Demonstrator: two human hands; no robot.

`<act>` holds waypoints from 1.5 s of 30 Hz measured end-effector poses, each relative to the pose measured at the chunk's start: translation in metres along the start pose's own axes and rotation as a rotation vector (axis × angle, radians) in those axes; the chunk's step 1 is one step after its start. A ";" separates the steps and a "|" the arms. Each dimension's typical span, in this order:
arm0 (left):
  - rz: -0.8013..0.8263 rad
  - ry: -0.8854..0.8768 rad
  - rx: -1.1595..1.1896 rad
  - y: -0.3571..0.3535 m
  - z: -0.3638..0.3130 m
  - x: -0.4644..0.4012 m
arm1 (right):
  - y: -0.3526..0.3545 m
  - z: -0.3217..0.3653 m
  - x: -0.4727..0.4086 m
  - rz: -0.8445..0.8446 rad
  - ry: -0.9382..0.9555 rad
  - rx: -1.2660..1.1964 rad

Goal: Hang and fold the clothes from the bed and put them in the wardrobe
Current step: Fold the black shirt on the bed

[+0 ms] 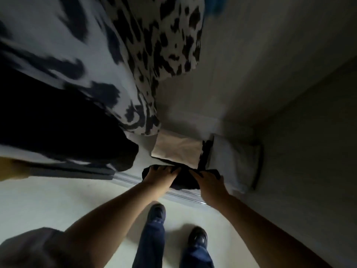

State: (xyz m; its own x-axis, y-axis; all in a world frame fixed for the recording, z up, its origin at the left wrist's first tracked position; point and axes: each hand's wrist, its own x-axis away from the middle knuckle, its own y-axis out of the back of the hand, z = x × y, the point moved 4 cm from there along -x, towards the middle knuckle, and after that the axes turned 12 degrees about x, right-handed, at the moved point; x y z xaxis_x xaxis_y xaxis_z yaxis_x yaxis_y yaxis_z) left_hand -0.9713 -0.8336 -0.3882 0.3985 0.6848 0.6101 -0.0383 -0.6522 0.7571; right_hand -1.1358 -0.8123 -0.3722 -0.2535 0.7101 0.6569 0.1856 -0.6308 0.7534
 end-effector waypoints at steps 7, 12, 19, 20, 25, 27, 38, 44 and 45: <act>-0.183 -0.080 -0.130 -0.029 0.080 -0.142 | -0.039 -0.020 -0.159 -0.202 -0.104 -0.086; -0.381 -0.014 -0.076 -0.053 0.127 -0.214 | -0.073 -0.018 -0.241 -0.435 -0.188 -0.085; 0.013 0.162 -0.047 -0.180 0.165 -0.269 | -0.193 0.005 -0.302 -0.175 -0.100 -0.045; 0.037 0.186 -0.038 -0.187 0.164 -0.268 | -0.199 0.007 -0.303 -0.165 -0.090 -0.030; 0.142 0.244 -0.082 -0.164 0.146 -0.247 | -0.172 0.003 -0.295 -0.011 -0.084 -0.054; 0.096 0.207 -0.079 -0.138 0.124 -0.229 | -0.145 0.000 -0.272 -0.036 -0.086 -0.082; -0.447 0.231 0.599 0.091 -0.036 -0.062 | 0.062 -0.064 -0.036 -0.320 -0.188 -0.172; -0.501 0.160 0.484 0.189 -0.094 0.042 | 0.159 -0.068 0.092 -0.370 -0.178 -0.201; -0.503 0.143 0.478 0.201 -0.100 0.055 | 0.169 -0.069 0.109 -0.387 -0.187 -0.219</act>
State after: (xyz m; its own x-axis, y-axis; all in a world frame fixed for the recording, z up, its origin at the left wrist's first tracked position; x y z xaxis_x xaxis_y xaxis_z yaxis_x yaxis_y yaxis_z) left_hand -1.0481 -0.8945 -0.1788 0.1370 0.9552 0.2624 0.5382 -0.2941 0.7898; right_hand -1.1972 -0.8630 -0.1749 -0.0853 0.9371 0.3383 -0.0981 -0.3458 0.9332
